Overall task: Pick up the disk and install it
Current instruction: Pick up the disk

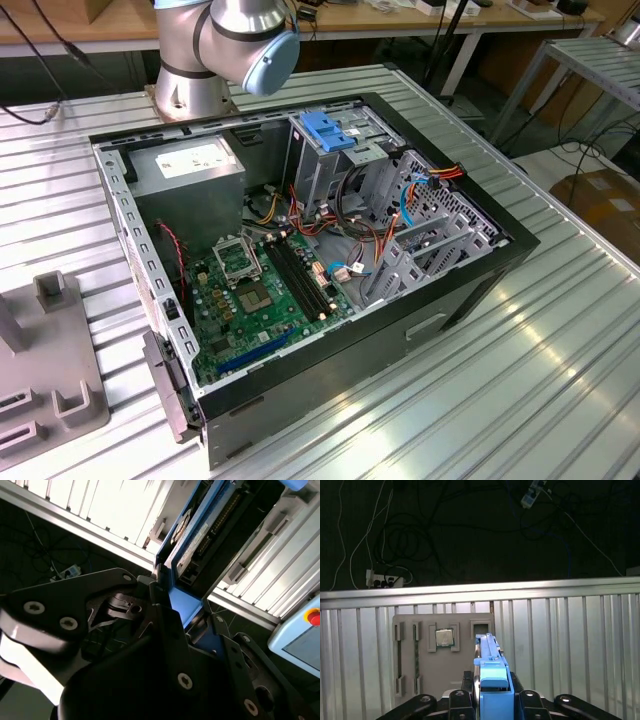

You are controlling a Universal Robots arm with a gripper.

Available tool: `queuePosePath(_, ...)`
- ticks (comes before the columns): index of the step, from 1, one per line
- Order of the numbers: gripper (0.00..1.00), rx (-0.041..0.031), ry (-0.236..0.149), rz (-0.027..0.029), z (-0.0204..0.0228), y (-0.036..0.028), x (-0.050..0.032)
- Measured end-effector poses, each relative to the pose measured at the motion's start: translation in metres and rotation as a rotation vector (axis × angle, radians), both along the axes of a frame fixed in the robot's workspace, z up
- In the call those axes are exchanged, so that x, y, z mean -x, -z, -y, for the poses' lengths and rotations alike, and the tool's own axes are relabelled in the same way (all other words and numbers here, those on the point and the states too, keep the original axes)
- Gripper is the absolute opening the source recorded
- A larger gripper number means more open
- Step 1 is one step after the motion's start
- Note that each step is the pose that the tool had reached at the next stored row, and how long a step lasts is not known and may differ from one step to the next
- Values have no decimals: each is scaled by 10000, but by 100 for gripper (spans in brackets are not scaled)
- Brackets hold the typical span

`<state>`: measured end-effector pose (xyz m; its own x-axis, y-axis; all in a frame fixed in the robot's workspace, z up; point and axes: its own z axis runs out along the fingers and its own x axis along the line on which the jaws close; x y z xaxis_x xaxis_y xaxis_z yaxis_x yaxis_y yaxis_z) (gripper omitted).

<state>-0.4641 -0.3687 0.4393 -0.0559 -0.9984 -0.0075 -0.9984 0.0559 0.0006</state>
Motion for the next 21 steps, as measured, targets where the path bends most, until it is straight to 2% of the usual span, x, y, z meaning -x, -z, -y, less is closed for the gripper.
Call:
queuePosePath(13,37,1,0,-1,0,-257,0)
queuePosePath(21,37,0,0,0,0,-449,-1)
